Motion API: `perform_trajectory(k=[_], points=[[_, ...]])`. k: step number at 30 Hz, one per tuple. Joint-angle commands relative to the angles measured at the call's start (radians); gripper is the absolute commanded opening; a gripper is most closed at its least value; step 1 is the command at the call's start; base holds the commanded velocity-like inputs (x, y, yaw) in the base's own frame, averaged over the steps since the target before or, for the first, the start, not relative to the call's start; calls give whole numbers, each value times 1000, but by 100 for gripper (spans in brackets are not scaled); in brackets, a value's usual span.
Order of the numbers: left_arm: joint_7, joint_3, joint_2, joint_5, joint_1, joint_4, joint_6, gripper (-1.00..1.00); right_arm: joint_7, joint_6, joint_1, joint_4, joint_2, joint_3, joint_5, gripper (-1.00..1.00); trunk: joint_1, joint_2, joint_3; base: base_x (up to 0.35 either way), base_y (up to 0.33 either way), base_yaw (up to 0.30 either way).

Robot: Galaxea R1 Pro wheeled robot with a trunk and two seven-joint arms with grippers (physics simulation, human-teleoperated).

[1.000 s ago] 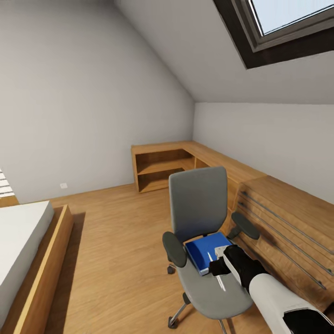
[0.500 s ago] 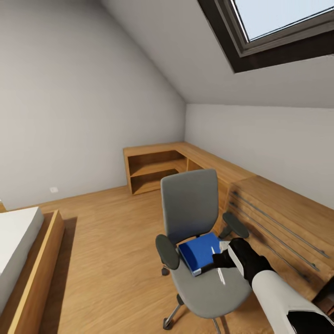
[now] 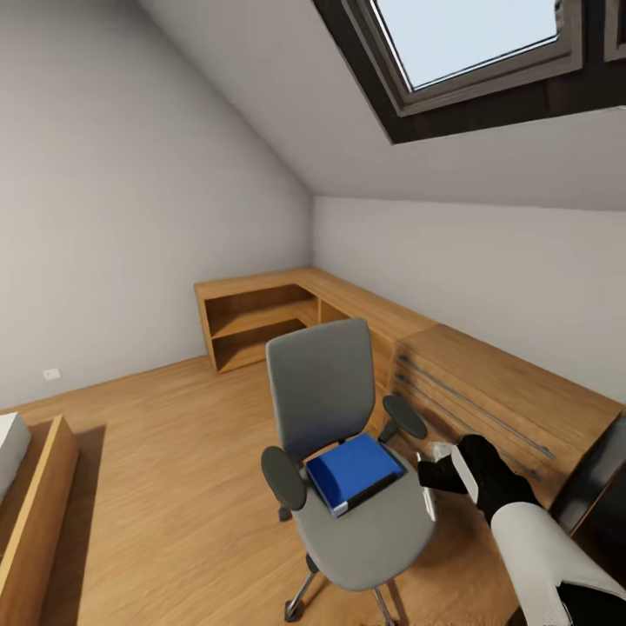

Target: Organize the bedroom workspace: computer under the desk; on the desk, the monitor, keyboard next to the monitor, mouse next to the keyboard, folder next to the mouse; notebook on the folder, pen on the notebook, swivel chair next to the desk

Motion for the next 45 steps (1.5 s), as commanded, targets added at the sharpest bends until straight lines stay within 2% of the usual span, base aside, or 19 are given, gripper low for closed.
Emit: perform_trajectory(k=[1,7,14,19,29,31,33,34,38,39,41,45], points=[[4,-10,0,0,0,11,-21,100,7,4,-1,-3,0,-9,5,-100,-4,7,2,0,0,-259],[4,-22,0,0,0,33,-50,100,7,5,0,-25,-1,-18,5,-100,-27,49,21,0,0,-259],[4,-17,3,3,0,37,-54,100,7,9,-1,-30,-1,-21,4,-100,-54,98,43,0,0,-260],[4,-16,2,4,0,37,-56,100,7,45,-1,-32,-1,-23,3,-100,-73,133,58,0,0,-258],[15,-17,2,4,0,36,-54,100,10,29,-1,-32,1,-21,3,-100,-111,203,81,0,0,-187],[16,-17,3,5,0,44,-54,100,11,26,0,-32,3,-21,3,-100,-119,217,86,0,0,-133],[16,-16,3,6,0,90,-56,100,12,23,0,-31,4,-21,3,-100,-127,231,90,0,0,-123],[14,-16,4,7,0,129,-67,100,13,22,0,-31,5,-21,3,-100,-130,238,93,0,0,-69],[5,-14,12,19,0,193,-134,100,13,21,0,-31,5,-22,3,-100,-146,266,103,0,0,-34],[2,-14,13,24,0,203,-148,100,13,21,0,-31,5,-22,3,-100,-150,273,106,0,0,-15],[-15,-14,16,50,0,227,-217,100,13,10,0,-31,4,-22,3,-100,-157,287,111,0,0,-8],[-29,-15,16,71,0,239,-287,100,11,-18,0,-31,1,-22,4,-100,-173,315,123,0,0,-3]])
